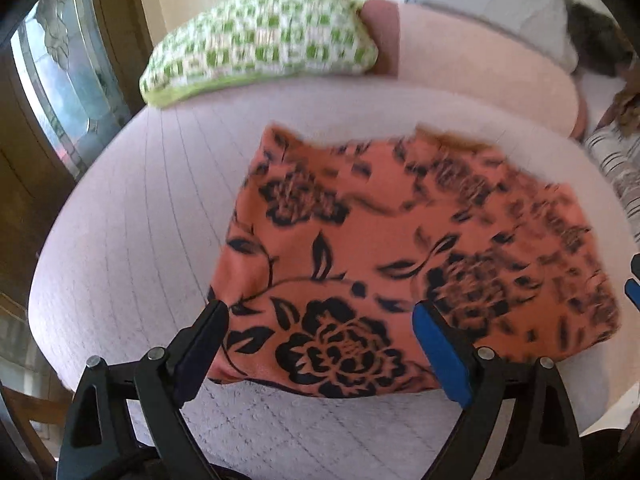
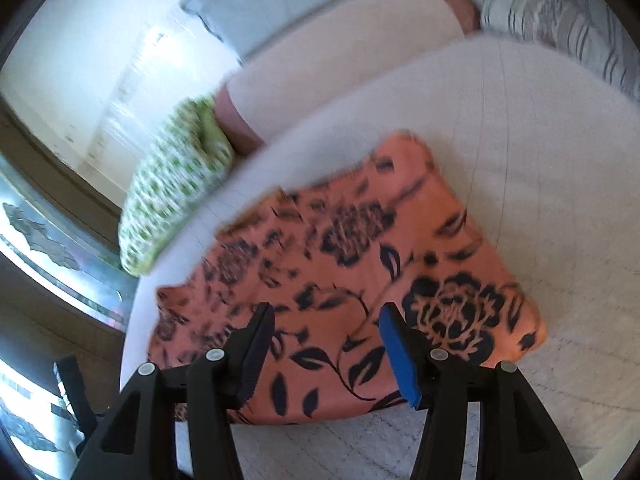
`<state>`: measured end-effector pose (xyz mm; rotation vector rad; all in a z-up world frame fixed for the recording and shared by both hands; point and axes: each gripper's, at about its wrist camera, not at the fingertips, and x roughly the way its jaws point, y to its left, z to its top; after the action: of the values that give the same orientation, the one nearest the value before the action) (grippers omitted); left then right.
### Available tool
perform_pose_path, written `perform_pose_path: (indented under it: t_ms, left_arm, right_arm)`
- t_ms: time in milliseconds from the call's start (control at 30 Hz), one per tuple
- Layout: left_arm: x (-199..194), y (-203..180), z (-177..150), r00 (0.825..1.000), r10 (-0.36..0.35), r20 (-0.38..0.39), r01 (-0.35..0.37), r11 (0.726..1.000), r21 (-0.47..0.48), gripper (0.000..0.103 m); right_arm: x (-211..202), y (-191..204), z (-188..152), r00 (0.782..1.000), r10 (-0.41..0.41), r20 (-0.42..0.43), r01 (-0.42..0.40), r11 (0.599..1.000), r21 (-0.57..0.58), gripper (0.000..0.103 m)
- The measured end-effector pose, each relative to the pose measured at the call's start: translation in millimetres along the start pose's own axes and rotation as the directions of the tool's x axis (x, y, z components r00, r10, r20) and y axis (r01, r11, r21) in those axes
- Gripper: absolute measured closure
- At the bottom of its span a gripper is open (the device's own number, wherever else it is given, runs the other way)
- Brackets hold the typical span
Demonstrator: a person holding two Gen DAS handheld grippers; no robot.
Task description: Fold small clothes
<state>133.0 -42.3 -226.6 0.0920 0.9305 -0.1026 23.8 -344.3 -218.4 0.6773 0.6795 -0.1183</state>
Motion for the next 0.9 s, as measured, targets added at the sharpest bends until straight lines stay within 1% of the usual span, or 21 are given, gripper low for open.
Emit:
perform_pose_path:
  t_ms: [67, 133, 167, 233, 267, 367, 433, 500, 567, 600, 633, 700, 767, 900]
  left_arm:
    - [-19.0, -3.5, 2.8, 0.998, -0.008, 0.055, 0.008, 1.0, 0.007, 0.01]
    - [-41.1, -6.2, 6.2, 0.993, -0.023, 0.118, 0.022, 1.0, 0.01, 0.01]
    - [-52.1, -6.9, 6.8, 0.988, -0.026, 0.153, 0.025, 1.0, 0.009, 0.01]
    - [-74.7, -11.7, 7.2, 0.973, -0.025, 0.231, 0.023, 1.0, 0.012, 0.01]
    - [-80.4, -11.6, 8.3, 0.968, -0.027, 0.249, 0.024, 1.0, 0.016, 0.01]
    - [-98.6, -14.9, 10.1, 0.955, -0.044, 0.294, 0.036, 0.999, 0.034, 0.009]
    - [-106.8, -17.7, 5.4, 0.95, -0.059, 0.307, 0.048, 0.998, 0.044, 0.009]
    - [-113.2, -22.3, 1.6, 0.944, -0.067, 0.323, 0.051, 0.997, 0.057, 0.008]
    - [-116.4, -28.4, -0.8, 0.945, -0.057, 0.323, 0.036, 0.997, 0.07, 0.007]
    - [-117.2, -32.2, -1.7, 0.947, -0.047, 0.318, 0.022, 0.996, 0.082, 0.007]
    - [-116.9, -35.4, -2.6, 0.948, -0.039, 0.316, 0.011, 0.996, 0.089, 0.007]
    - [-117.4, -41.1, -3.7, 0.948, -0.027, 0.318, -0.004, 0.995, 0.098, 0.007]
    - [-117.8, -46.4, -2.8, 0.95, -0.027, 0.31, -0.004, 0.995, 0.097, 0.007]
    - [-120.2, -55.6, 3.7, 0.963, -0.015, 0.269, -0.005, 0.997, 0.075, 0.007]
  right_arm:
    - [-19.3, 3.6, -1.2, 0.998, 0.019, 0.062, -0.018, 1.0, -0.015, 0.045]
    - [-39.5, 7.9, -2.9, 0.993, 0.021, 0.119, -0.017, 0.999, -0.039, 0.043]
    - [-51.2, 9.8, -4.2, 0.988, 0.018, 0.154, -0.01, 0.998, -0.054, 0.042]
    - [-66.6, 11.5, -7.7, 0.979, 0.015, 0.203, -0.001, 0.997, -0.073, 0.041]
    - [-75.8, 13.2, -9.6, 0.973, 0.014, 0.231, 0.006, 0.996, -0.085, 0.041]
    - [-89.7, 19.2, -11.7, 0.961, 0.019, 0.276, 0.014, 0.993, -0.116, 0.041]
    - [-100.0, 24.0, -14.4, 0.951, 0.03, 0.307, 0.015, 0.99, -0.143, 0.041]
    - [-107.9, 28.4, -17.6, 0.936, 0.047, 0.349, 0.013, 0.986, -0.167, 0.039]
    - [-111.7, 31.3, -19.3, 0.923, 0.051, 0.382, 0.017, 0.985, -0.174, 0.03]
    - [-109.7, 31.3, -19.2, 0.921, 0.05, 0.386, 0.019, 0.985, -0.173, 0.029]
    - [-107.5, 31.1, -19.4, 0.923, 0.049, 0.382, 0.019, 0.985, -0.172, 0.029]
    - [-96.7, 30.1, -18.2, 0.935, 0.038, 0.354, 0.027, 0.984, -0.176, 0.029]
    - [-87.9, 29.0, -15.7, 0.946, 0.027, 0.322, 0.034, 0.983, -0.182, 0.029]
    - [-83.6, 26.3, -15.8, 0.95, 0.032, 0.311, 0.029, 0.982, -0.189, 0.029]
